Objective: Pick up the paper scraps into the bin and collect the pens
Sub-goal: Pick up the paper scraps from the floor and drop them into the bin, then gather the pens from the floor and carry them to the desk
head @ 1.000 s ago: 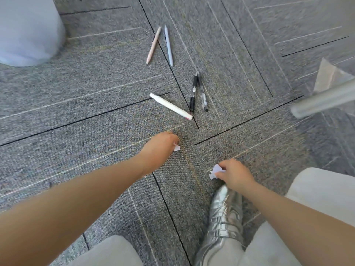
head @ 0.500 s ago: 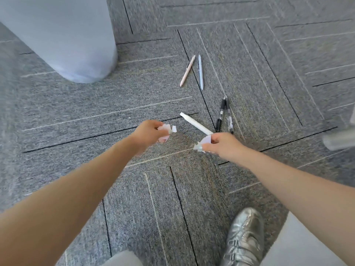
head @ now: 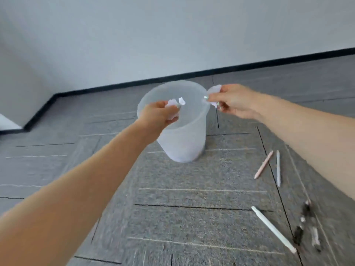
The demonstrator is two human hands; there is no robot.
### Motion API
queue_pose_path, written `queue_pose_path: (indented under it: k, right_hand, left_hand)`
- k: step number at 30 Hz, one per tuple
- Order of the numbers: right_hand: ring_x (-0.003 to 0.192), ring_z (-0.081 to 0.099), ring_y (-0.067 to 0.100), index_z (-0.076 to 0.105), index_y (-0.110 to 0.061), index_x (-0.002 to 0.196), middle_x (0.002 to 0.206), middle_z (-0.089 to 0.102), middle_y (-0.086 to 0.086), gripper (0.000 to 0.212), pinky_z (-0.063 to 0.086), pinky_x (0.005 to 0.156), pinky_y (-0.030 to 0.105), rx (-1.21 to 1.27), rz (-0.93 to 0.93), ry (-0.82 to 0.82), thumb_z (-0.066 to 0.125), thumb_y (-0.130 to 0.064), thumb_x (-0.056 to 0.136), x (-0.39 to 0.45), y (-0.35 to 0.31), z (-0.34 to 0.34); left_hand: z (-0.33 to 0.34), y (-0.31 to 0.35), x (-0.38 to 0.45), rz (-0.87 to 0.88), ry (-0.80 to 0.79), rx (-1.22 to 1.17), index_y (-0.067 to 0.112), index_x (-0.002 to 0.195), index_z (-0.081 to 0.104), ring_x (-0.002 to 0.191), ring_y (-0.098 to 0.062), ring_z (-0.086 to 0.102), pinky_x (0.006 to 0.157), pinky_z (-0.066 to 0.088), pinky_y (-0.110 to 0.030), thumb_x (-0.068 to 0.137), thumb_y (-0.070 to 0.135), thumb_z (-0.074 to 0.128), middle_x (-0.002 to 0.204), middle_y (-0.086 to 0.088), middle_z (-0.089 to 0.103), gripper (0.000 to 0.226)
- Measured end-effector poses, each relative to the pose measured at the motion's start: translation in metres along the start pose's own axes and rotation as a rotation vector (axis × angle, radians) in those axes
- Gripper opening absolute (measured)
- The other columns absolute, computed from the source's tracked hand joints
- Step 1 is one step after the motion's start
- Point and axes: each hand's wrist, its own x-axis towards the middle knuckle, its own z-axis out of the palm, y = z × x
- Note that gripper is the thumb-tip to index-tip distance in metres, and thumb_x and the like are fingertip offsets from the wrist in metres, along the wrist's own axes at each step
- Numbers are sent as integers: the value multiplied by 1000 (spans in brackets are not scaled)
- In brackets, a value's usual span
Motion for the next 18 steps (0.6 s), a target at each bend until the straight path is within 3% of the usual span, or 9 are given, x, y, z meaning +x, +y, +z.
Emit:
queue_pose_path:
  k: [3,5,7,8,9,11,13,15,18]
  right_hand:
    - [51,46,8,63,-10,90,67,54,2,8,41,43,12,-52,26,34,64,-8,83,11,-11,5]
    - [53,50,10,63,-2,93,70,56,6,11,46,46,14,-83,61,42,61,-4,83,12,-16,6]
    - [53,51,13,62,3,88,71,55,10,6,47,45,13,-121,75,63,58,0,83,14,-21,4]
    - [52,50,13,61,7,87,71,55,12,8,47,43,12,-145,70,74,57,2,83,17,-24,3]
    - [51,51,14,60,12,90,72,56,13,12,47,43,13,-177,61,80,56,3,83,21,-26,2]
    - [54,56,18,61,10,91,75,59,17,14,54,57,26,-257,40,78,56,1,83,33,-28,4]
    - [57,60,19,58,-1,81,73,62,15,4,55,72,40,-352,4,73,54,-1,82,48,-26,11]
    - [60,62,14,58,-6,80,76,65,12,8,54,73,39,-444,-31,51,51,-3,83,67,-19,21]
    - [100,60,23,54,-8,120,117,61,10,33,48,83,32,-654,-67,-48,51,-10,87,89,0,36]
  left_hand:
    - [3,31,10,-117,148,20,8,67,50,67,-12,49,88,49,-27,88,3,57,75,-5,48,23]
    - [6,42,18,-185,253,10,1,82,58,65,-11,50,92,49,-29,88,7,59,76,-4,50,9]
    - [8,42,30,-243,325,18,-4,115,56,63,-10,52,81,54,-23,89,13,59,92,-11,60,31]
    - [10,39,36,-263,341,12,-4,121,53,61,-10,53,71,54,-19,89,15,59,99,-14,63,38]
    - [12,37,41,-279,356,3,-4,117,55,60,-10,53,66,53,-17,89,14,58,94,-14,64,33]
    - [15,32,56,-290,370,8,6,87,57,57,-12,50,65,50,-21,89,10,56,69,-8,55,5]
    - [13,21,77,-270,364,138,12,61,45,54,-14,46,59,43,-20,90,9,51,58,-4,44,29]
    - [7,5,103,-247,316,235,12,57,44,57,-18,46,61,43,-24,90,6,47,57,-4,45,33]
    - [0,-20,132,-324,133,430,15,63,47,69,-22,46,66,42,-27,91,2,38,66,-5,47,32]
